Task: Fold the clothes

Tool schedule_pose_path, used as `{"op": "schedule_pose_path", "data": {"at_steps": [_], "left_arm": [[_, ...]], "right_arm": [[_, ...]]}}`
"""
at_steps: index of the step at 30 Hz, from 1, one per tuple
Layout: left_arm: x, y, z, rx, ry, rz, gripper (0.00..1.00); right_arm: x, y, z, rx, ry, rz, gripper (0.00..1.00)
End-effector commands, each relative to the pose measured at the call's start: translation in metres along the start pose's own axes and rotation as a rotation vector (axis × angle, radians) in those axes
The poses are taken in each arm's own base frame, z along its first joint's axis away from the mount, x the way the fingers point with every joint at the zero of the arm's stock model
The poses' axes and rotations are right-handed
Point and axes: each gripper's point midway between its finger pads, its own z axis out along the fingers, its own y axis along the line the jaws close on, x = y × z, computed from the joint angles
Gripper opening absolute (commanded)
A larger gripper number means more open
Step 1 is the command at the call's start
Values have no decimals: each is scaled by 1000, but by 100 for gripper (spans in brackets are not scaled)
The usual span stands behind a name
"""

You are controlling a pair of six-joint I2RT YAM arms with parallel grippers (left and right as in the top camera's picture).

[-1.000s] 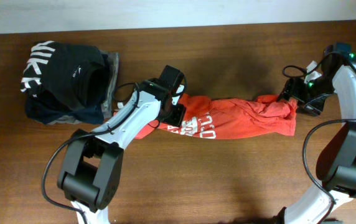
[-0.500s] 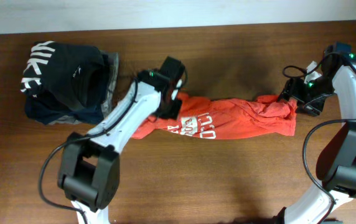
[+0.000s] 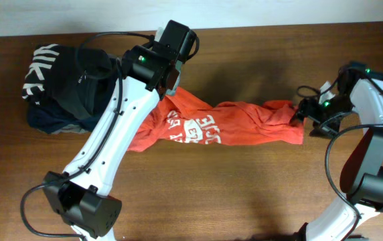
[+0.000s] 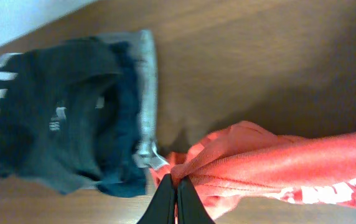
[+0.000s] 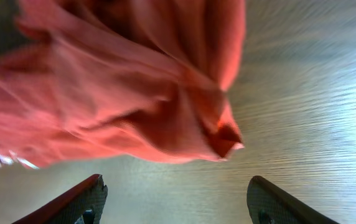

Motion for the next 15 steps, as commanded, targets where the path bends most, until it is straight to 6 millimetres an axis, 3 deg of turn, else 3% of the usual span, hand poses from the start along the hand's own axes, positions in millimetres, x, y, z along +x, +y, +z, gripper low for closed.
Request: {"op": "schedule_pose_path", "data": {"at_steps": [1,4,6,12,15], "left_arm": [[-17,47,-41,-124,-133,-160,0],[-20,45,-55,-57,-166,-185,1],[-20,39,-59,-9,-169,-187,1],[-26,37,-73,46,-211,-165,1],[-41,40,-100,80,-301,-161,1]], "right_arm": [[4,8,14,-69,19,-31,77],[0,33,11,-212,-7,-135,76],[-3,62,2,-388,-45,-237,76],[-14,71,0,-420,-94,-278,69],[-26,78,0,-418,-150,-322,65]]}}
